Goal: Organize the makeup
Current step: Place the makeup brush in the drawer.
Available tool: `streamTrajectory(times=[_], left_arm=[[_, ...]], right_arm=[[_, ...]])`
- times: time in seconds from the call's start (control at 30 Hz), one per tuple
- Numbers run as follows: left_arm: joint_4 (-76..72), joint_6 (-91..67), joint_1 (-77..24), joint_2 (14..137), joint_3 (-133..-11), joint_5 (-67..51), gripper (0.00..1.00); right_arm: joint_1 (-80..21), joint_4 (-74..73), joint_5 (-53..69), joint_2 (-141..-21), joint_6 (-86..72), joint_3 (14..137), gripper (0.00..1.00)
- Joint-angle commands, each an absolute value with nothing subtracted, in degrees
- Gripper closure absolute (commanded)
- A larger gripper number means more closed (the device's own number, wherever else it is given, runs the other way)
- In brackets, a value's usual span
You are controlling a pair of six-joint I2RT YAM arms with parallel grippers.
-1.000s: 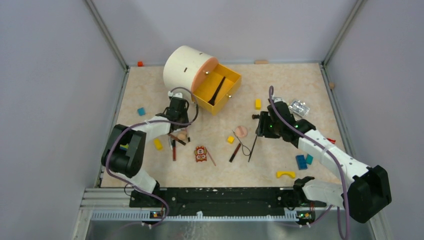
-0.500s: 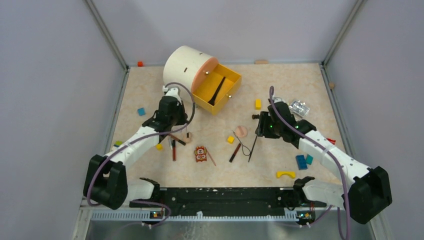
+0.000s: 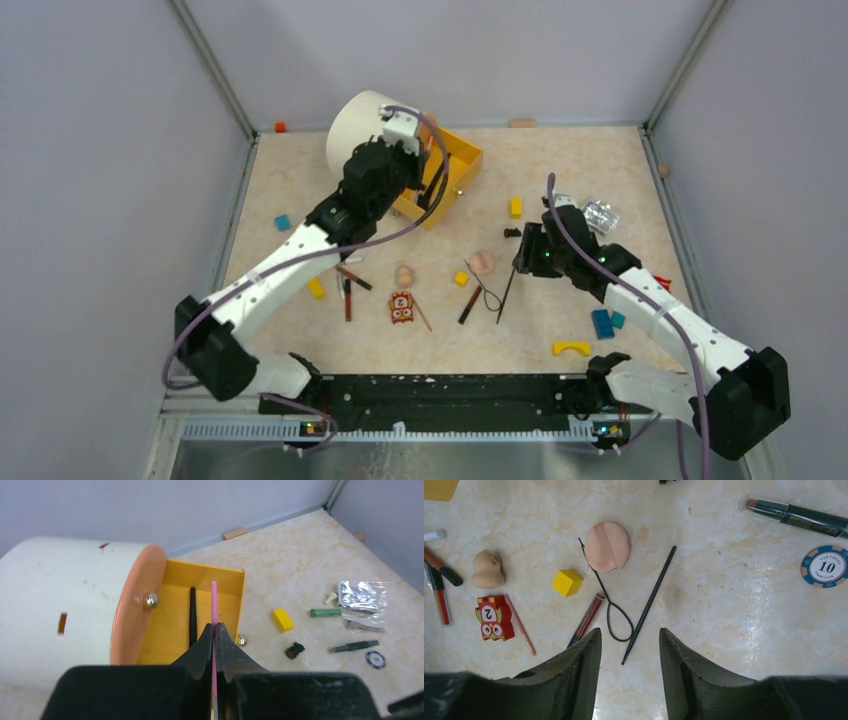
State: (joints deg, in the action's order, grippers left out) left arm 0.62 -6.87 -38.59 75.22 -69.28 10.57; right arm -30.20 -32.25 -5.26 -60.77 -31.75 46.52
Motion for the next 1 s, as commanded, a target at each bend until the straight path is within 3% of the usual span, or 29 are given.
streamTrajectory(times=[0.0,0.2,0.47,0.63,0.8,0.97], left_arm=[[-0.95,3.31,-38.42,86.85,-79.07,12.49,1.0],[2.27,7.33,-38.41,99.38,-93.06,12.08,1.0],[4.89,7.87,-37.53,105.11,-95.69,16.88,0.98],[6.17,4.62,-36.74,105.35,-93.6,16.68,0.8],[6.72,3.05,-36.54,103.71,-92.92,15.78,0.51],[9.7,0.41,-36.53,99.29,-92.81,13.88,0.47]], right_arm=[[-29.87,-32.12,-6.41,-58.43,-31.75,46.64,0.54],[-29.81,-33.19,-6.87,-57.24,-31.64,46.76,0.54],[-29.83,-33.55,-7.2,-55.92,-31.66,45.99,0.54],[-29.88,-32.88,-6.63,-56.44,-31.73,46.05,0.54],[-29.86,-32.83,-6.51,-56.59,-31.62,46.06,0.54],[-29.86,-32.23,-6.34,-56.83,-31.66,45.93,0.54]])
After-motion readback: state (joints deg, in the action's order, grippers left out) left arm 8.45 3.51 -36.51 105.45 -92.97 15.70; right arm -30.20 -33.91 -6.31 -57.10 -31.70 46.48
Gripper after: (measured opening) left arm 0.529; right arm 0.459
